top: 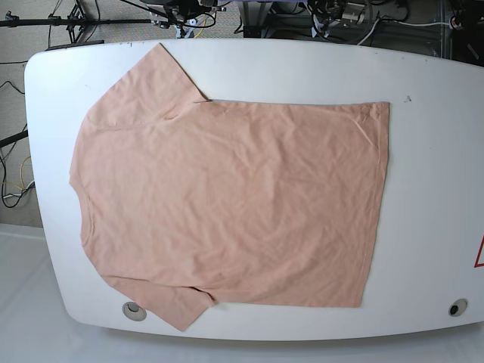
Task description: Fold the T-shirt properly
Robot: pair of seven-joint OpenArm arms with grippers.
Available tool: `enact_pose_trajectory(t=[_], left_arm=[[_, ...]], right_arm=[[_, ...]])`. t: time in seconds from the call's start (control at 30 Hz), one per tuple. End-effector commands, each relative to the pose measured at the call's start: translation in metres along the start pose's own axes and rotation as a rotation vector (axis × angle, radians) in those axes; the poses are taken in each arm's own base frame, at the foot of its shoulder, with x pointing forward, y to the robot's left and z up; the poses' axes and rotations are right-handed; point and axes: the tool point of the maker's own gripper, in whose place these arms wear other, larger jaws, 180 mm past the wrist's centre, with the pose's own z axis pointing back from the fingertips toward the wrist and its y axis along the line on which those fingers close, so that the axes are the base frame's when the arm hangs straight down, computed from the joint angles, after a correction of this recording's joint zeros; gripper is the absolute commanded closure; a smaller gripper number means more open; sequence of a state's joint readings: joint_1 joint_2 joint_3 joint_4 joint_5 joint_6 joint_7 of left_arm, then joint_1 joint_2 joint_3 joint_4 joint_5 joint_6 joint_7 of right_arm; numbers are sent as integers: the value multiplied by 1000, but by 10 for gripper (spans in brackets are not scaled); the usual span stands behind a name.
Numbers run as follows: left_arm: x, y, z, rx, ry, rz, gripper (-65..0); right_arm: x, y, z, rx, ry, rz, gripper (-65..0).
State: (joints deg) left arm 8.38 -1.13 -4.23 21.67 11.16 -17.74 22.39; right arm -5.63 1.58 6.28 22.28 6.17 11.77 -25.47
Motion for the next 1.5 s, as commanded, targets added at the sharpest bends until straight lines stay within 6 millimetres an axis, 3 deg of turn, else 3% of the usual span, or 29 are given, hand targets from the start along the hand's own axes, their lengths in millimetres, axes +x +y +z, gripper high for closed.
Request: enact_pose_trajectory(t=[0.0,0.73,1.0,1.4,1.47], left_arm=[[-3,6,1,8,-3,7,-331],[-6,1,1,-20,2,-18,-335],[-1,11,4,20,-11,-11,-339],[-3,16,17,54,-58,-55,-342],[-15,16,20,68,-47,-59,-344]], right_arm=[[-11,-4,-1,-6,28,-2,-358],[-2,-15,2,-21,-7,-8,-362],[-3,-25,7,-29,-17,-5,-364],[-7,-45,28,-66,-80,45,-363],[-8,-50,37,-81,-117,60,-360]])
